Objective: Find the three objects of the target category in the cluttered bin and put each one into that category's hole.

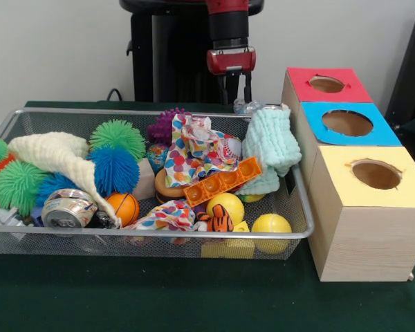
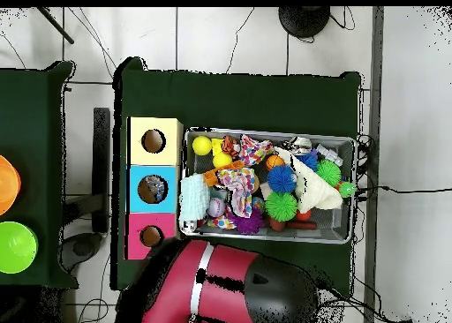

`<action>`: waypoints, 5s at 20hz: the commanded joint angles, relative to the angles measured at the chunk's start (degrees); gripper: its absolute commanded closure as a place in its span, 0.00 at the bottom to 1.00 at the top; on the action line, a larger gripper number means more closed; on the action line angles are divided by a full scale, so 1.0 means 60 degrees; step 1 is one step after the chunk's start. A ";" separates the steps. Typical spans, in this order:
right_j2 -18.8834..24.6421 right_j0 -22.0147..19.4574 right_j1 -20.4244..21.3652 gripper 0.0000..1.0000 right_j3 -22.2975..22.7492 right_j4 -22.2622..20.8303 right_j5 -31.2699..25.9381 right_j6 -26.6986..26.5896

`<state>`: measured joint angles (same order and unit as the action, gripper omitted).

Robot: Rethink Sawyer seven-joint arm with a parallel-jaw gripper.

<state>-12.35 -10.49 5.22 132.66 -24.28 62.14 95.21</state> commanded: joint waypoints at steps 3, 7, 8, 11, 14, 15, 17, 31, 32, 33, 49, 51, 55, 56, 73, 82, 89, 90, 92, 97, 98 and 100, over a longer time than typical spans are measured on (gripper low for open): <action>0.0929 0.0384 -0.1149 0.00 -0.0829 0.1100 -0.0722 0.2240; 0.0961 0.0594 -0.0804 0.00 -0.0441 0.1313 -0.0823 0.2283; 0.0977 0.0657 -0.0747 0.00 -0.0347 0.1375 -0.0829 0.2307; 0.1086 0.0948 -0.0605 0.00 -0.0027 0.1763 -0.0714 0.2451; 0.1273 0.1290 -0.0532 0.00 0.0215 0.2212 -0.0576 0.2633; 0.1326 0.1394 -0.0630 0.00 0.0212 0.2343 -0.0477 0.2707; 0.1420 0.1544 -0.0658 0.00 0.0227 0.2535 -0.0418 0.2801; 0.1275 0.1833 -0.0293 0.00 0.0312 0.2533 -0.0745 0.3104; 0.1259 0.1829 -0.0244 0.00 0.0320 0.2501 -0.0790 0.3116; 0.1236 0.1848 -0.0233 0.00 0.0323 0.2483 -0.0795 0.3130; 0.1093 0.1850 -0.0316 1.00 0.0322 0.2482 -0.0376 0.3285; 0.1045 0.1902 -0.0290 1.00 0.0339 0.2559 -0.0402 0.3232; 0.1050 0.1844 -0.0100 1.00 0.0414 0.2462 -0.0871 0.3039; 0.1039 0.1834 -0.0107 1.00 0.0434 0.2449 -0.0813 0.3077; 0.1055 0.1511 -0.0050 0.00 0.0274 0.2054 -0.0966 0.2996; 0.1179 0.1306 0.0771 0.00 0.0579 0.1964 -0.1673 0.2782; 0.1161 0.0910 0.3899 0.00 0.1985 0.1893 -0.3981 0.2104; 0.1163 0.0867 0.4187 0.00 0.2079 0.1853 -0.4230 0.2084; 0.1124 0.0824 0.4683 0.00 0.2212 0.1758 -0.4653 0.2079; 0.1029 0.0738 0.5432 0.00 0.2323 0.1462 -0.5420 0.2137; 0.1010 0.0763 0.5493 0.00 0.2330 0.1435 -0.5496 0.2170; 0.1027 0.0852 0.5419 0.00 0.2277 0.1392 -0.5477 0.2301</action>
<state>-10.11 -4.51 32.82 149.88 -15.52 32.45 100.24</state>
